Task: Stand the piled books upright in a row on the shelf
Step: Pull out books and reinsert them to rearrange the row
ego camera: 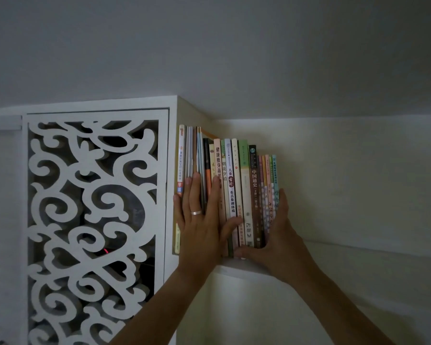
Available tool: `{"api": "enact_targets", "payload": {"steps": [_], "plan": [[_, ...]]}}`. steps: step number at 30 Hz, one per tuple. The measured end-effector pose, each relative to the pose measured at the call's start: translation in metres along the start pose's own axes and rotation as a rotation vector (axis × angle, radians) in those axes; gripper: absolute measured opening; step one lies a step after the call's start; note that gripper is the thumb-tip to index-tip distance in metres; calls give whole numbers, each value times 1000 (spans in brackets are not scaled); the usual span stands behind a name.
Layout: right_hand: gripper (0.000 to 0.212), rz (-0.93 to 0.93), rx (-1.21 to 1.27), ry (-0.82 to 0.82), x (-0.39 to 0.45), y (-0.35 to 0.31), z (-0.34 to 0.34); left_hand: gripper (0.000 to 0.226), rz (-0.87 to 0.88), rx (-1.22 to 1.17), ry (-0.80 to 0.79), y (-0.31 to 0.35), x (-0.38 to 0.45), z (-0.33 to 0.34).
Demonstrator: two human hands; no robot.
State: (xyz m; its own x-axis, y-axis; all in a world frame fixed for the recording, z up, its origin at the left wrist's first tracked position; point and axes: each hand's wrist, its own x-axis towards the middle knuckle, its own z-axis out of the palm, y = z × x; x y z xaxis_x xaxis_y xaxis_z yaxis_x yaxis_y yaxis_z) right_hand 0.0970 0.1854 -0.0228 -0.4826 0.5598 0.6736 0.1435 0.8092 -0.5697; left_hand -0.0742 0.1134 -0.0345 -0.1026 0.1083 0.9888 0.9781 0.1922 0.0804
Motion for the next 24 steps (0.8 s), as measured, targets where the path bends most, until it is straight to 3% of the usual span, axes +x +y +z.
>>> {"api": "enact_targets", "payload": {"steps": [6, 15, 21, 24], "plan": [[134, -88, 94, -42, -3, 2, -9, 80, 15, -40, 20, 3, -1, -2], [134, -75, 77, -14, -3, 0, -6, 54, -107, -54, 24, 6, 30, -29], [133, -57, 82, -16, -5, -1, -8, 64, -18, 93, -45, -1, 96, -35], [135, -56, 59, -13, -6, -1, -7, 57, -24, 49, -36, 0, 97, -34]]}}
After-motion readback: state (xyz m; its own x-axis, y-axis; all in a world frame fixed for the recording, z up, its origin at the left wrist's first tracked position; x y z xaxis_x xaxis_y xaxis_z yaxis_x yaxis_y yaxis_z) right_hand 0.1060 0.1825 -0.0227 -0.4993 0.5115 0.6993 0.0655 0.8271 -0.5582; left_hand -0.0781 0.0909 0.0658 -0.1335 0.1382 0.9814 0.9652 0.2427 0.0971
